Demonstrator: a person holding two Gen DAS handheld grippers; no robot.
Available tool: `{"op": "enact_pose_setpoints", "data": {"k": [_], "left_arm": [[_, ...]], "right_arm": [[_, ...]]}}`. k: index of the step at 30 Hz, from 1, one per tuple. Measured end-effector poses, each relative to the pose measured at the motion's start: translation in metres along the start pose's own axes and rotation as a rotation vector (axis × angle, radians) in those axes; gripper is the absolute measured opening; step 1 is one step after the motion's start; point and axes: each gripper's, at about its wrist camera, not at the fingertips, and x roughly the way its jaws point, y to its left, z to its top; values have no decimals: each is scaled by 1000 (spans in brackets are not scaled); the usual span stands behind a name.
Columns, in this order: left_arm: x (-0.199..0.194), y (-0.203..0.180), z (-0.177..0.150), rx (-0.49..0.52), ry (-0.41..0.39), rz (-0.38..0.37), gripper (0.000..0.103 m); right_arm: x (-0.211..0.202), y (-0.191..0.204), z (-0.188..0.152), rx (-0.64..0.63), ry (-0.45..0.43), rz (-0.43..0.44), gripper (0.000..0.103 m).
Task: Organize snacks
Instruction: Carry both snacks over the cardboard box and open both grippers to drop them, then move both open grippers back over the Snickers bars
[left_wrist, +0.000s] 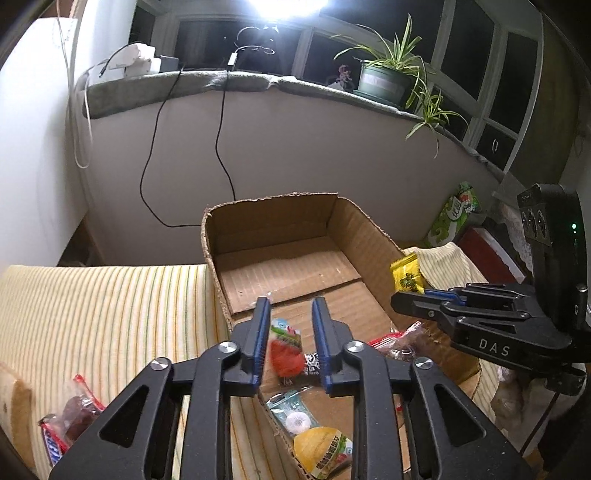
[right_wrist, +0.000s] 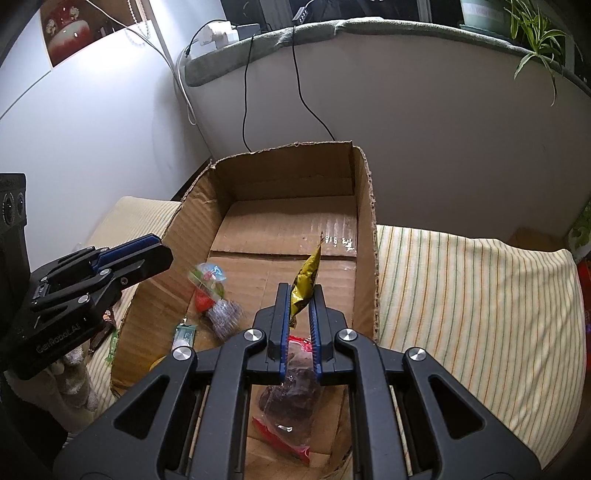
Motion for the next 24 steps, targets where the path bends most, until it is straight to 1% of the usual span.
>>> {"op": "enact_pose_setpoints", "data": {"k": [1, 2, 3, 4, 5, 6, 7, 9, 14, 16, 21, 24], "left_arm": [[0, 0, 0, -1, -1, 1, 23], [-1, 1, 0, -4, -2, 0, 23], [-2, 2, 0, -5, -2, 0, 23], [-3, 2, 0, -6, -4, 2, 23], [-4, 3, 0, -7, -5, 3, 23], [-5, 3, 0, -8, -6, 4, 23], [-6, 4, -1, -11, -8, 3, 23], [-9, 5, -1, -13, -12, 4, 23], [-20, 9, -1, -21, -28, 7, 23], [-27, 10, -2, -25, -36, 10, 28], [-44, 14, -5, -35, -56, 14, 28], [-55, 16, -8, -38, -65, 20, 28]], "right_arm": [[0, 0, 0, -1, 2, -3, 23], [0, 2, 0, -5, 1, -9, 42], [-1, 2, 0, -10, -2, -12, 51], [-3, 4, -1, -17, -9, -10, 56], [-4, 6, -1, -26, -12, -1, 59], [-5, 8, -2, -33, -12, -7, 62], [-6, 11, -2, -44, -16, -23, 67], [-8, 14, -2, -57, -23, -35, 70], [-16, 19, -3, -64, -28, -29, 70], [-19, 20, -4, -65, -31, -27, 70], [-32, 30, -8, -79, -43, -17, 71], [-40, 38, -10, -96, -54, -9, 77]]}}
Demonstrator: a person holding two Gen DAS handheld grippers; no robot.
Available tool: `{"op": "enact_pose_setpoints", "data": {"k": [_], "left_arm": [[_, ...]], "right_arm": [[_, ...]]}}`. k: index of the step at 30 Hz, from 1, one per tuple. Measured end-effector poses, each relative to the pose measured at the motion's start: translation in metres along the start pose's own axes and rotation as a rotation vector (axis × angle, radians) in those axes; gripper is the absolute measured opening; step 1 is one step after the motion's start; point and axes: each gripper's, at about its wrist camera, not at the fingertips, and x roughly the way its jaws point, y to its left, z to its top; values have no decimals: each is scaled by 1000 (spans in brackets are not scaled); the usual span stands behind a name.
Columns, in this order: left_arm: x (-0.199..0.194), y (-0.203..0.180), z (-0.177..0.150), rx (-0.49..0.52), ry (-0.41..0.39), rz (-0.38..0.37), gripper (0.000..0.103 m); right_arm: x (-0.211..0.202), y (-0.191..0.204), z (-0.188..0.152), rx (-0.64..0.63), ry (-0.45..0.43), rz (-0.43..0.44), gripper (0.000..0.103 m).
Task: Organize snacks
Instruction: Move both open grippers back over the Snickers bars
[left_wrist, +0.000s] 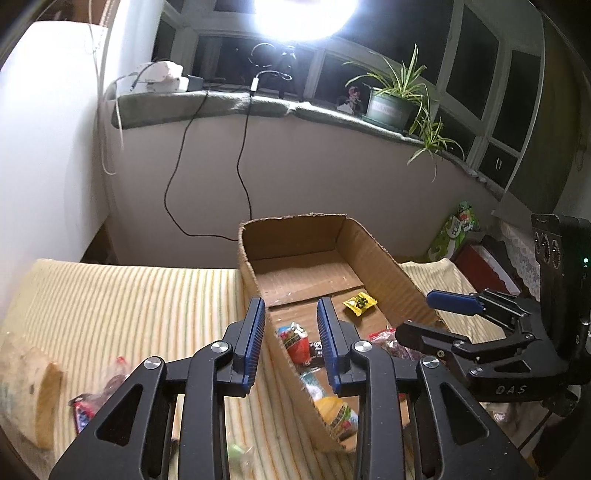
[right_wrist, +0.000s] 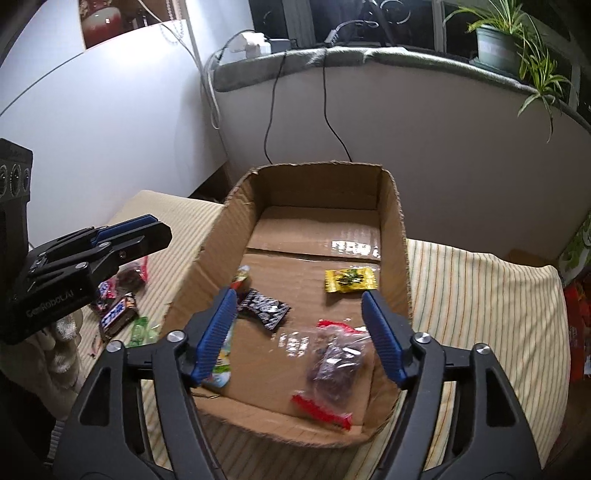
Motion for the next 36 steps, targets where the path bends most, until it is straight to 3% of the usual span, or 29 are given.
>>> {"op": "enact_pose_setpoints", "data": {"k": [11, 15, 25, 36], "left_arm": [[-50, 29, -18, -37, -45, 54, 35], [-69, 53, -28, -74, -55, 93, 42], [-103, 109, -62, -160, -48, 182, 42], [-109, 135, -99, -206, -1, 199, 42]], "right_arm": [[-29, 44, -12, -67, -38, 60, 90], [-34, 62, -18, -98, -40, 93, 91], [-34, 119, -37, -199, -24, 170, 91], [-3, 163, -50, -193, 50, 255, 91]]}}
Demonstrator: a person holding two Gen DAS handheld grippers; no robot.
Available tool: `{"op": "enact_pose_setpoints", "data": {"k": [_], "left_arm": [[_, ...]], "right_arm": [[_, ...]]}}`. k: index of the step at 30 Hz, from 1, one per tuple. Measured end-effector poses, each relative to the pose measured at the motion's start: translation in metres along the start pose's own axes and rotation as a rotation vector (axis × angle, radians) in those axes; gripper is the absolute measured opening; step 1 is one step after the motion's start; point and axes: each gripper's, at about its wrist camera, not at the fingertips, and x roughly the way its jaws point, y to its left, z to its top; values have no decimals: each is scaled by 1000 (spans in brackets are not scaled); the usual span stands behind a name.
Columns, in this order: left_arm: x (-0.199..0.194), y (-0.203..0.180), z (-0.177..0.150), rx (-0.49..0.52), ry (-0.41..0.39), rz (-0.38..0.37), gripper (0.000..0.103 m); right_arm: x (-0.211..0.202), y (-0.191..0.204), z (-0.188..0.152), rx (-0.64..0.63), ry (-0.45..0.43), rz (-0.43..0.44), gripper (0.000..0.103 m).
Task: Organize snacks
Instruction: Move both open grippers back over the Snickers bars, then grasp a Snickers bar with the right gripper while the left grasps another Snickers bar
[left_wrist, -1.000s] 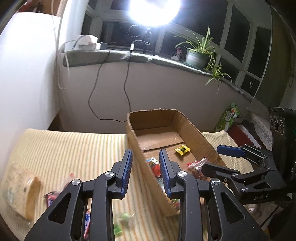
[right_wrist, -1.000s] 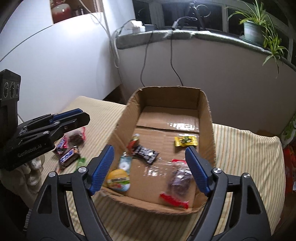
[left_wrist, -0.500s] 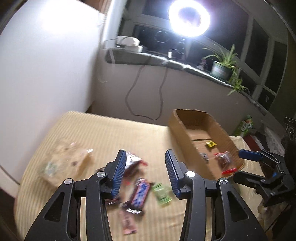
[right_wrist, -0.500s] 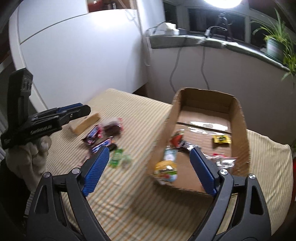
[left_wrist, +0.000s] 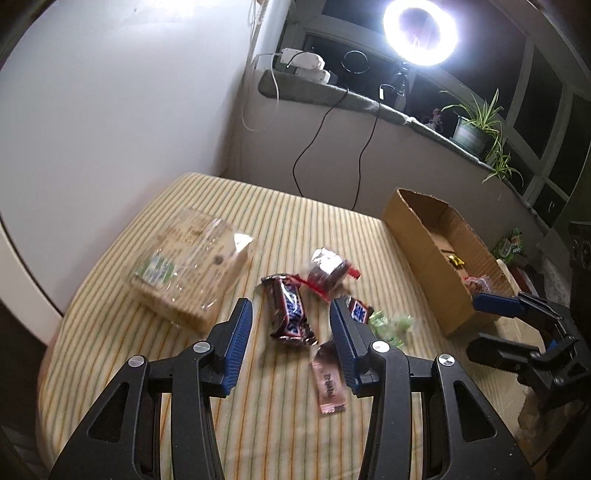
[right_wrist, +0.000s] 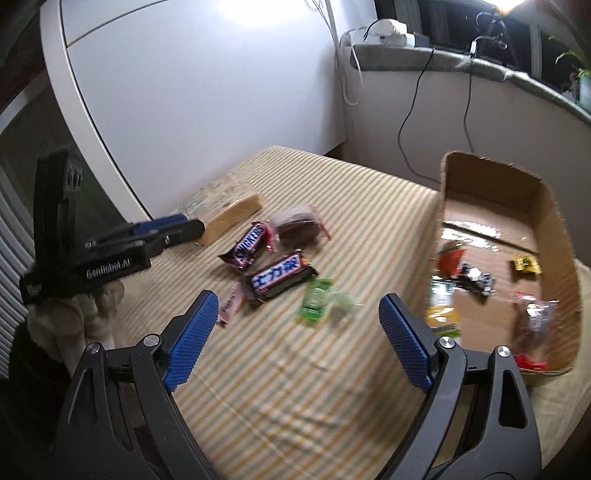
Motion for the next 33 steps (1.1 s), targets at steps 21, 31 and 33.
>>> {"op": "enact_pose_setpoints", "data": {"k": [21, 31, 33], "left_arm": [[51, 2, 3, 74, 116, -8, 35], [66, 5, 3, 110, 155, 7, 33], [69, 3, 3, 119, 158, 5, 33]], "right_arm": [[111, -21, 16, 413, 239, 175, 56], [135, -8, 30, 323, 262, 84, 43], [137, -5, 33, 286, 267, 72, 41]]}}
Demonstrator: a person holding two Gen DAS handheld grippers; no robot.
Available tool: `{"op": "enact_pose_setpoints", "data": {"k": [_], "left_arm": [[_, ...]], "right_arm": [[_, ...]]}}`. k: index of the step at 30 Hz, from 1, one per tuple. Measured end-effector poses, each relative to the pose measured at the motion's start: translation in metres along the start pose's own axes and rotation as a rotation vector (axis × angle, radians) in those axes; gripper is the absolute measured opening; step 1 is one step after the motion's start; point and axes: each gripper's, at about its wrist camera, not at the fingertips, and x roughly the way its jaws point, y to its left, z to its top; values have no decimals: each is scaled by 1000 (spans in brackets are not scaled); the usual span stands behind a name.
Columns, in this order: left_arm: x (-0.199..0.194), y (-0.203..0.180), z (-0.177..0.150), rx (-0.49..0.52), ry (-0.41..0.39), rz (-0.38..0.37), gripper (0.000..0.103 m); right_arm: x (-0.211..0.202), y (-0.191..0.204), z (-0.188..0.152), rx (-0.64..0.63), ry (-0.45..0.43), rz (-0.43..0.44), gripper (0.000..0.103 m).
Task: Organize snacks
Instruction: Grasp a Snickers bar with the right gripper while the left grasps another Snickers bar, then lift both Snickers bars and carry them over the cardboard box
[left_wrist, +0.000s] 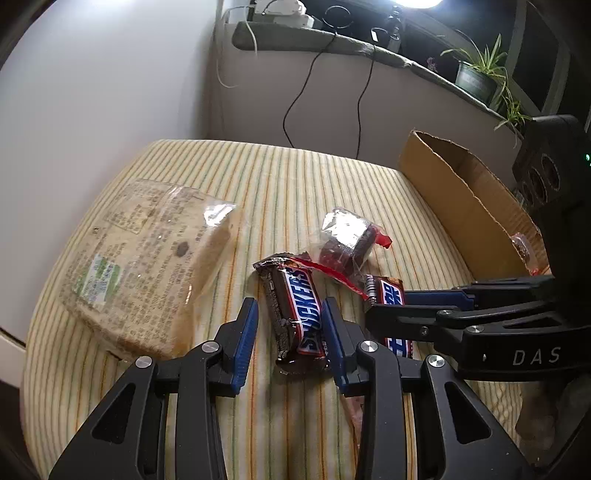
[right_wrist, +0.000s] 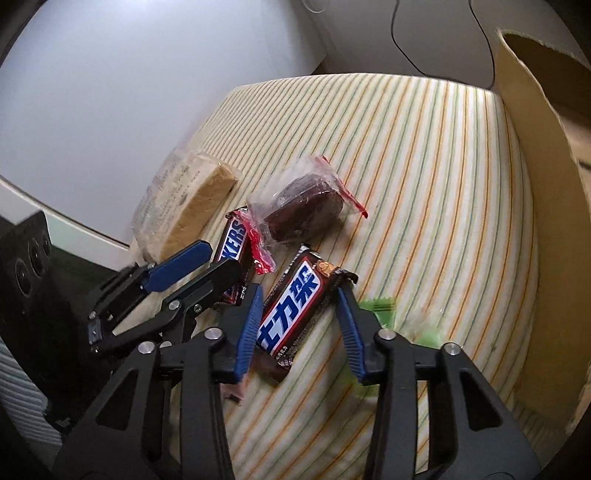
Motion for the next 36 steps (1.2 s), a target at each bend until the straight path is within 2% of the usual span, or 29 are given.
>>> {"op": "enact_pose_setpoints", "data": {"k": [2, 7, 15, 22, 24, 28, 32, 36], "left_arm": [[3, -4, 3, 16, 4, 5, 33], [10, -12, 7, 56, 19, 18, 33], [7, -8, 4, 54, 11, 31, 27], [-10, 7, -9, 43, 0, 56, 27], [-13, 9, -13, 41, -1, 54, 27], [-17, 9, -18, 37, -6, 50, 27], [-22, 11, -23, 16, -14, 37, 27], [-25, 11, -24, -2, -22, 20, 27]], "right_arm": [[2, -1, 3, -14, 5, -6, 35], [-1, -2, 10, -38, -9, -57, 35], [-5, -5, 2, 4, 29, 25, 37], [2, 1, 1, -2, 47, 18, 41], [4, 8, 1, -39, 60, 5, 48], [12, 30, -1, -158, 53, -85, 50], [15, 42, -6, -242, 35, -149, 40], [13, 39, -10, -227, 20, -145, 30]]}}
